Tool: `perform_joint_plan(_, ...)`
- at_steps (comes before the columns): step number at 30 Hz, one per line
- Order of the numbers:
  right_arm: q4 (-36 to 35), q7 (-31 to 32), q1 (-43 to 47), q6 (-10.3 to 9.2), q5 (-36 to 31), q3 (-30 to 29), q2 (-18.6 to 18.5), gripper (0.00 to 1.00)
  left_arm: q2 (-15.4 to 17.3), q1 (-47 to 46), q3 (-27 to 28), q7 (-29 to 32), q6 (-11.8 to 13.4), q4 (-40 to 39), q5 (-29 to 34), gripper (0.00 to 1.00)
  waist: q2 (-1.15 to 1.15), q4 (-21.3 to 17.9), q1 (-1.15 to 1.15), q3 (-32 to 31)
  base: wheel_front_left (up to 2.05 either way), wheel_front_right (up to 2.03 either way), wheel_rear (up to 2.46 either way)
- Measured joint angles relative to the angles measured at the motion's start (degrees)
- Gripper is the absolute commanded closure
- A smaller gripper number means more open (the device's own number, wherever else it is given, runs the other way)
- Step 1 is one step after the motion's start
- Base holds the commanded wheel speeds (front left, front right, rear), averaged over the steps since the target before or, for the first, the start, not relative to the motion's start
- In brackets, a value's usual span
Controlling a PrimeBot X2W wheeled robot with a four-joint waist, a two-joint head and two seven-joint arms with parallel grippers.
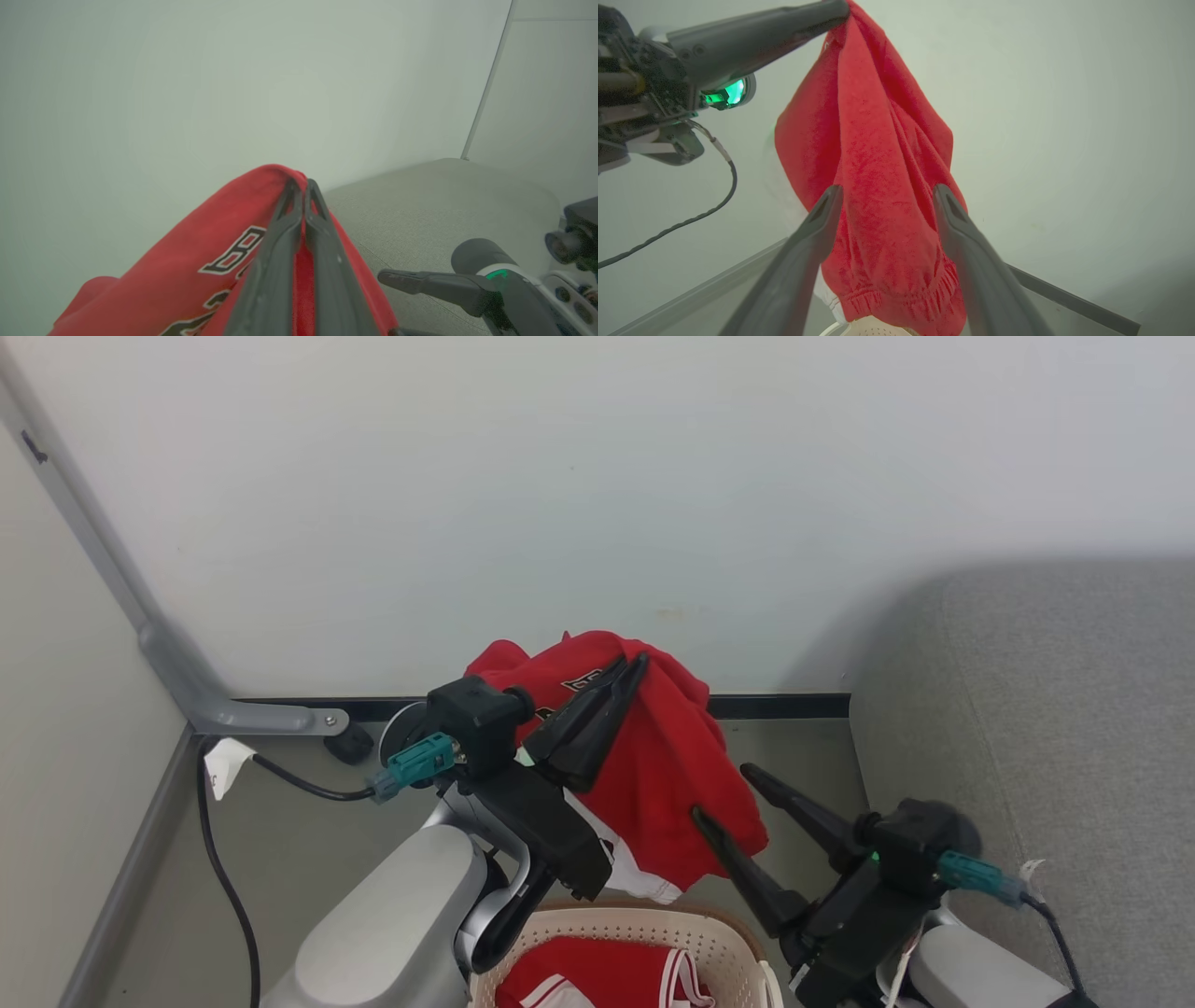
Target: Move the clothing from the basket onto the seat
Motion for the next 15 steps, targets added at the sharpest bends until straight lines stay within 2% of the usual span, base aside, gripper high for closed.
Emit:
perform_joint_plan(7,4.99,0.07,-4.43,0.01,1.13,6.30,2.35,0.00,-0.60,-0.64,-1.21,0.09,0.00,-0.37,-0.33,1.00,0.00,1.18,0.00,0.35,0.00,0.00,0.00)
perform_joint_plan(15,12.84,0.03,-7.93,0.01,3.23,7.57,3.81,0.00,-1.30,-0.69,-4.12,1.01,0.00,-1.53,-0.79,1.00,0.00,2.53,0.00,0.69,0.00,0.00,0.00)
